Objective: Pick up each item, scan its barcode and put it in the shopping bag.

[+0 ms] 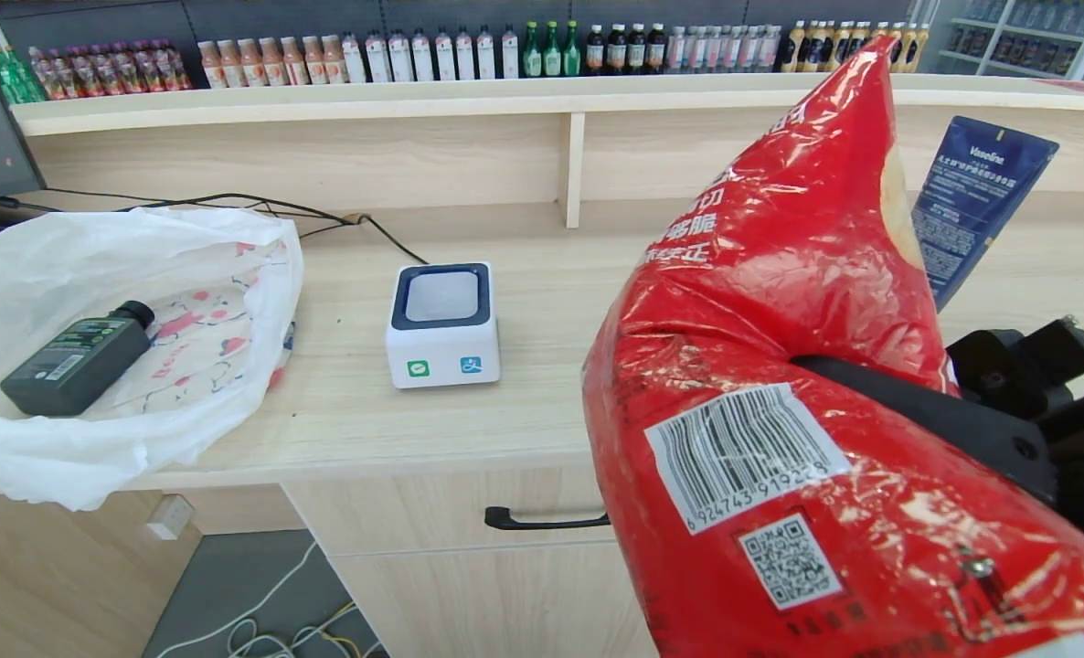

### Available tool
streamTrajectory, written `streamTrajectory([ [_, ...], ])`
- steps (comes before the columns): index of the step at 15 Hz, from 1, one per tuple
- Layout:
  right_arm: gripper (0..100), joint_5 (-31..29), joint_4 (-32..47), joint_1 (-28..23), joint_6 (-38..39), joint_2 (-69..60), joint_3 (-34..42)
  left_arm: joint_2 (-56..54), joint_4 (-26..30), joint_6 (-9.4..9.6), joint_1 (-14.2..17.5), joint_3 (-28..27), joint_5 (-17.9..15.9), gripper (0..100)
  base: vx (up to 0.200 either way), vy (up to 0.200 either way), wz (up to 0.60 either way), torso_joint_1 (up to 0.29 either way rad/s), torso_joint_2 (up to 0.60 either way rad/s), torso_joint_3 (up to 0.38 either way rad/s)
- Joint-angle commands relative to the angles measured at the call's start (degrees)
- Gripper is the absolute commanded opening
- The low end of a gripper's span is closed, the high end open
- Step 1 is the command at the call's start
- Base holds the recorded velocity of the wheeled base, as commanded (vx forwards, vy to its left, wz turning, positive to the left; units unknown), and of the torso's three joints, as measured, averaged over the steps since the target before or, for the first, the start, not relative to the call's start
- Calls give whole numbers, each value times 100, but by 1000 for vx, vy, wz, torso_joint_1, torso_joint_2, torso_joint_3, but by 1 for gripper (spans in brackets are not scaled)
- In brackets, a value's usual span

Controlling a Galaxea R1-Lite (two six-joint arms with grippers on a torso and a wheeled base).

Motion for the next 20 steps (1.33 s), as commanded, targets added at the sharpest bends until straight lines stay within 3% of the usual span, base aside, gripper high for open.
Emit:
streamTrajectory([
  [1,0,-38,-6,20,-73,21,17,-2,6,-2,0,0,1,100,0,0,0,0,0,0],
  [7,0,-38,-6,20,-934,92,105,-2,6,-2,0,0,1,100,0,0,0,0,0,0],
  [13,0,129,-6,20,-3650,549,132,-2,-2,-2,0,0,1,100,0,0,0,0,0,0],
  [16,0,112,-6,20,-4459,584,105,-2,6,-2,0,0,1,100,0,0,0,0,0,0],
  [20,0,-495,1181,20,-6111,390,-220,-2,-2,-2,0,0,1,100,0,0,0,0,0,0],
])
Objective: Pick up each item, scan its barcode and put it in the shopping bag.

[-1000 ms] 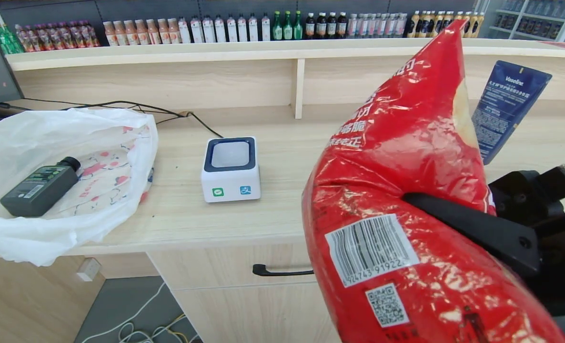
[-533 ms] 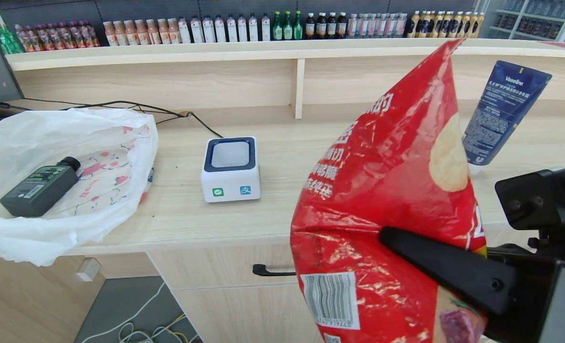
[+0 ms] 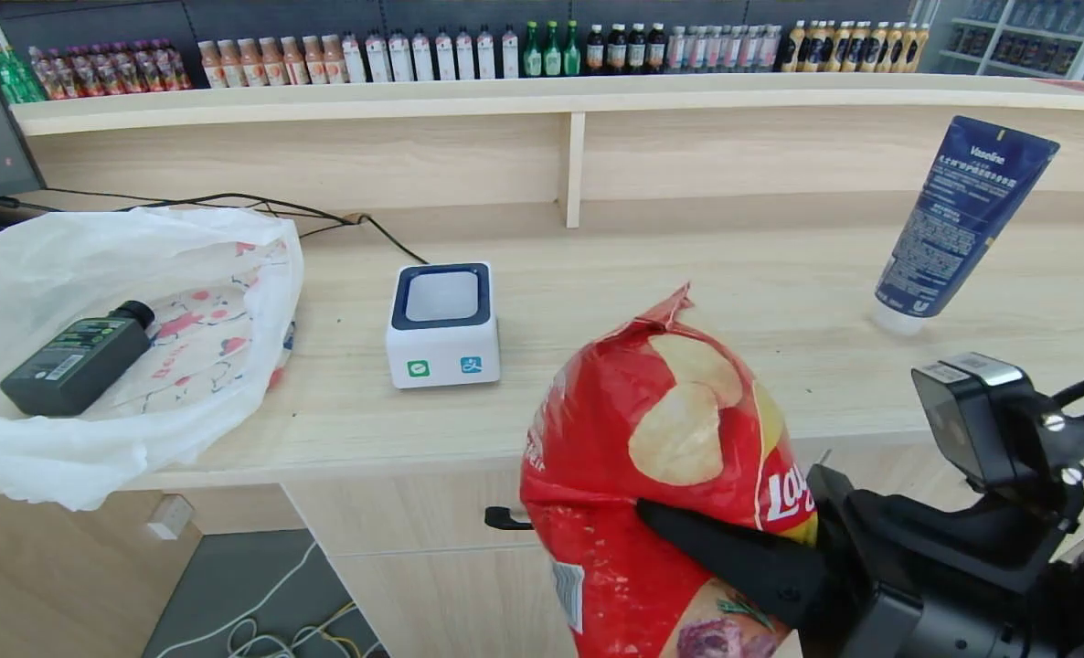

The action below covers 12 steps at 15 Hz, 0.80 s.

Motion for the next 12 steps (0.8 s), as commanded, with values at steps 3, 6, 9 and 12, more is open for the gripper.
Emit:
streamTrajectory([
  [3,0,-946,532,1,-926,46,-820,-2,4,-2,0,0,1,100,0,0,0,0,0,0],
  [6,0,-1394,532,28,-1875,152,-1259,-2,-5,-2,0,0,1,100,0,0,0,0,0,0],
  [9,0,-1948,532,28,-2719,170,-1277,-2,-5,-2,0,0,1,100,0,0,0,0,0,0],
  [12,0,-2826,497,28,-3325,178,-1373,-2,4,-2,0,0,1,100,0,0,0,0,0,0],
])
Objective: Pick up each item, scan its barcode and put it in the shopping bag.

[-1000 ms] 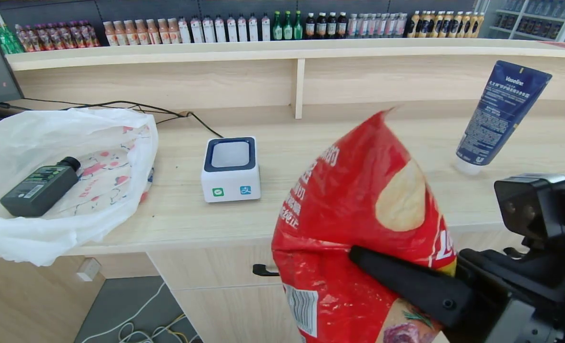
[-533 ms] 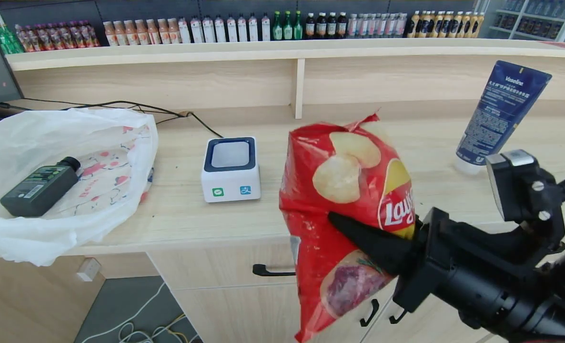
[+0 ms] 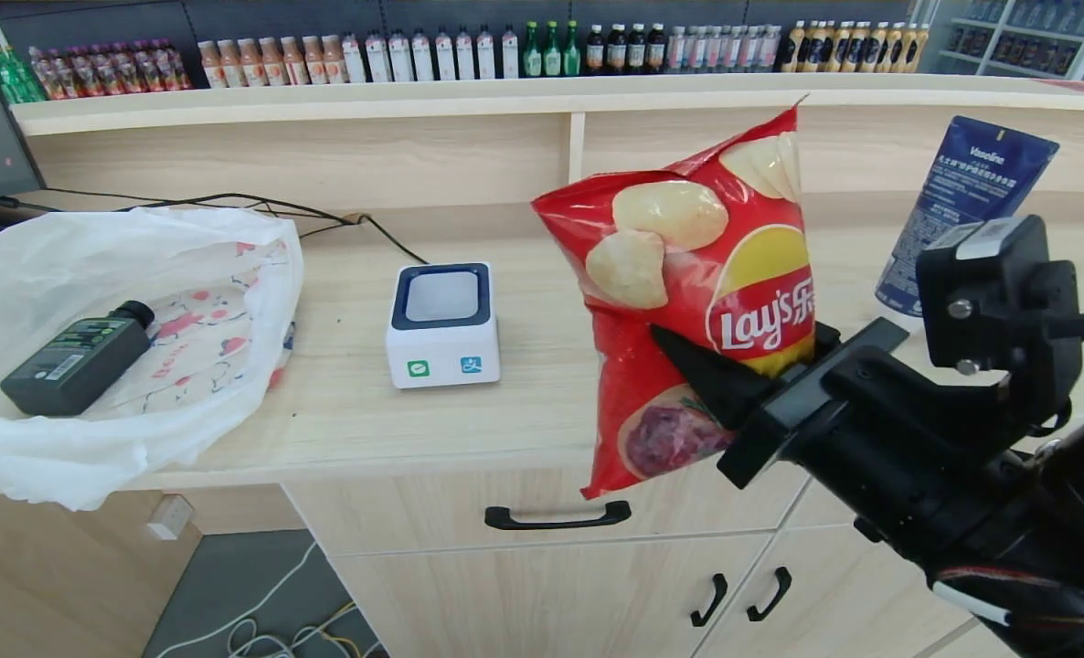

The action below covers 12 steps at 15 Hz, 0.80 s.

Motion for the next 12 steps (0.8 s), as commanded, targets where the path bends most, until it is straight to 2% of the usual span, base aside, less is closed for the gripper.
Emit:
streamTrajectory([
  [1,0,-203,-41,11,-114,7,1,-2,1,5,-9,0,1,100,0,0,0,0,0,0],
  [5,0,-801,-287,-7,-105,25,-87,-2,1,5,0,0,1,100,0,0,0,0,0,0],
  [8,0,-871,-463,-15,-105,34,-78,-2,1,-4,0,0,1,100,0,0,0,0,0,0],
  [12,0,-827,-551,-15,-61,148,-368,-2,1,5,0,0,1,100,0,200,0,2,4,4],
])
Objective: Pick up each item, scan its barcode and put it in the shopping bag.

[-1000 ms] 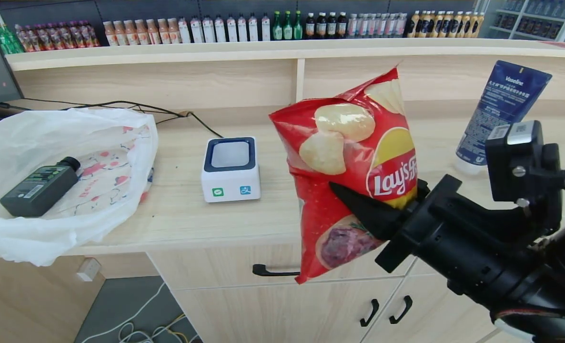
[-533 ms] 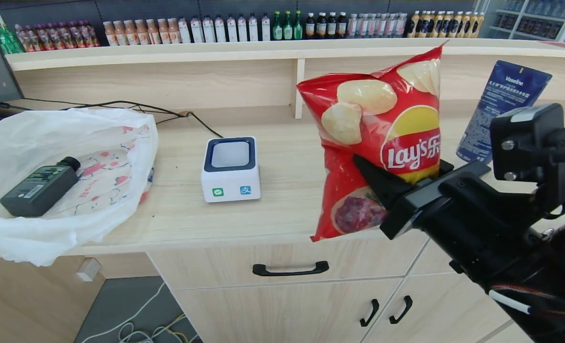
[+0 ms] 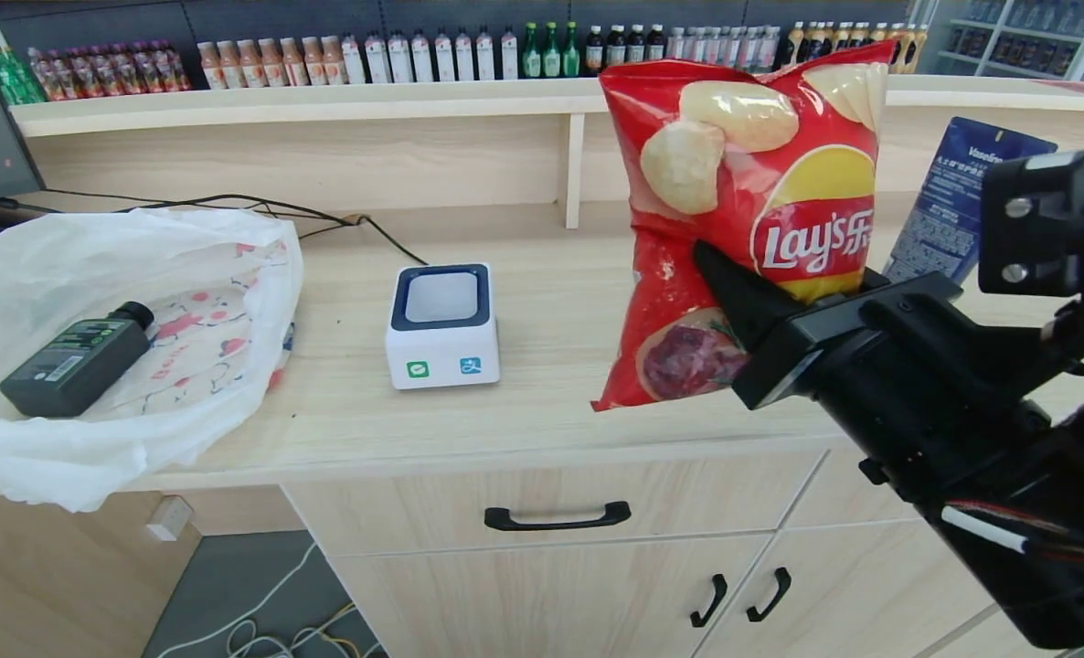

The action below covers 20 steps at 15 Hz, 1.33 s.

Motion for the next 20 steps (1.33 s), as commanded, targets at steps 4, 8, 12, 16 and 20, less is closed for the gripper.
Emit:
streamTrajectory([
  [4,0,-25,-193,-14,306,134,134,-2,-1,-8,0,0,1,100,0,200,0,7,6,1],
  [8,0,1,-387,-216,394,177,213,-2,-1,-8,0,0,1,100,0,200,0,-1,4,5],
  [12,0,10,-422,-216,403,151,345,-2,-1,-8,0,0,10,100,0,200,0,1,2,2],
  [16,0,80,-457,-207,385,-77,582,-2,-1,1,-9,0,1,100,0,100,0,0,1,2],
  [20,0,28,-228,-93,288,-244,644,-2,-1,1,-9,0,1,100,0,0,0,0,0,0],
])
